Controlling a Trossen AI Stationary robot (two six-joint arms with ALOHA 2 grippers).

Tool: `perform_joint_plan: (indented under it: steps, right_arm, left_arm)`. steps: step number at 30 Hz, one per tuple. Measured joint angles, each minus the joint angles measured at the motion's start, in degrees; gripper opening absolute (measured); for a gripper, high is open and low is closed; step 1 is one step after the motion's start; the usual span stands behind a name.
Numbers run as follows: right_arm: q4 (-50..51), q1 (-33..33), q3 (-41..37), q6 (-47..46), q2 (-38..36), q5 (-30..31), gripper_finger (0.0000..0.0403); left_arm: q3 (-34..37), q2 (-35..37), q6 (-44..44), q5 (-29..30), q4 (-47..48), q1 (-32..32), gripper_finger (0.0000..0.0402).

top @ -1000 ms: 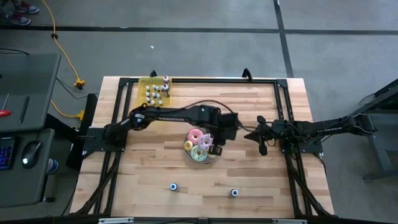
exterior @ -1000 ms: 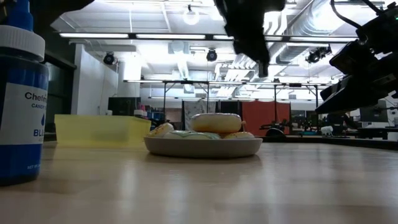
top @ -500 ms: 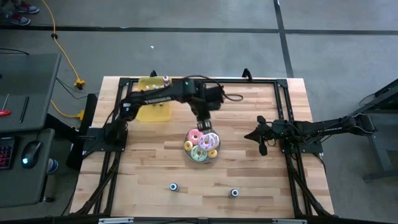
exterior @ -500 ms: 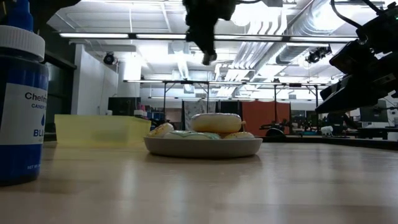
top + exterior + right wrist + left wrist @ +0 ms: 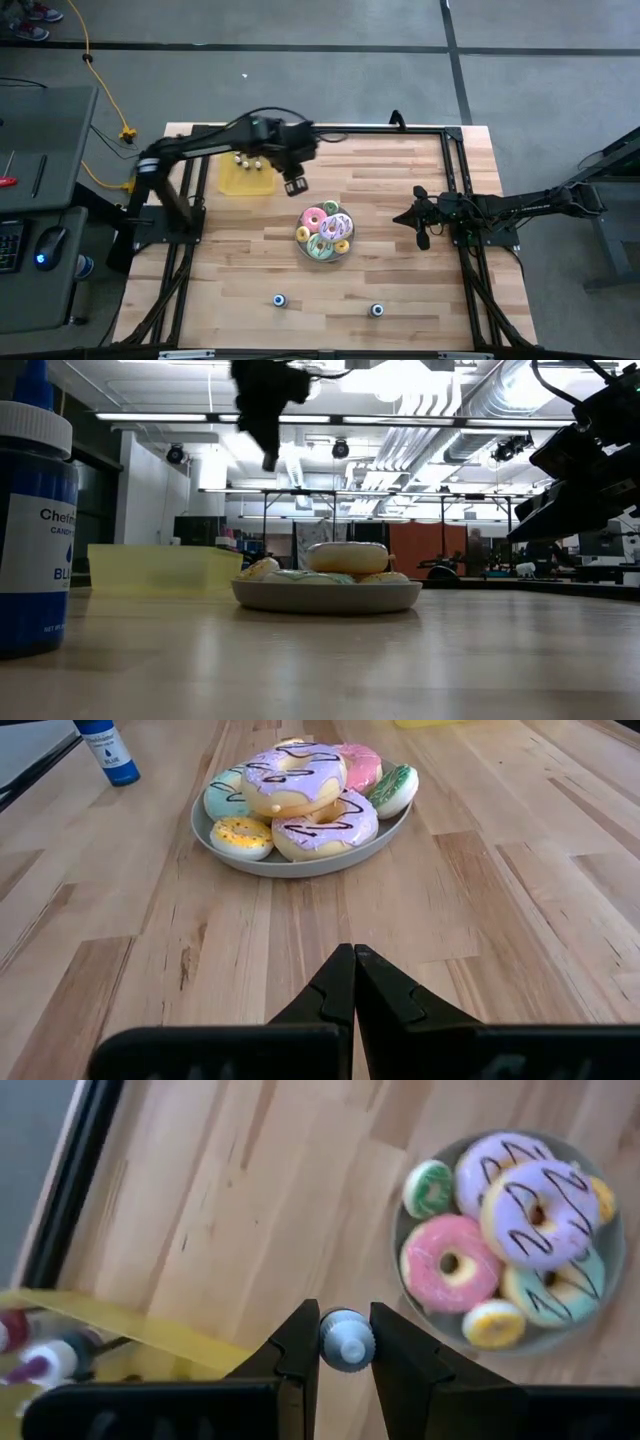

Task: Pick & Place food coloring
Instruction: Put the small red food coloring bottle into the yellow bin

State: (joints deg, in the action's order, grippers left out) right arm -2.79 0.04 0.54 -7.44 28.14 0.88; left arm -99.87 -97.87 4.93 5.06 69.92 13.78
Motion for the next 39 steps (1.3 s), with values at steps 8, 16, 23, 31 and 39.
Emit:
perform_joint_plan:
  steps: [8,16,23,31,39]
  right_arm:
    - [0.10,-0.01,0.00,0.00,0.00,0.00,0.0000]
    - [0.09,0.01,-0.02,0.00,0.00,-0.02,0.0000]
    - [0.02,0.00,0.00,0.00,0.00,0.01,0.0000]
    - [0.01,0.00,0.00,0.00,0.00,0.00,0.0000]
    - [0.00,-0.01,0.00,0.00,0.00,0.01,0.0000]
  left_arm:
    - [29.91,16.68,8.77,-2.13,-16.99,6.31,0.0065]
    - [41.97,21.51,10.38,1.08,-24.33,14.11,0.0065]
    - [47.80,21.58,8.67,1.10,-31.98,19.66,0.0065]
    - [51.79,21.23,5.77,1.97,-39.33,22.04,0.0065]
    - [52.76,18.10,1.22,2.02,-42.90,22.23,0.0065]
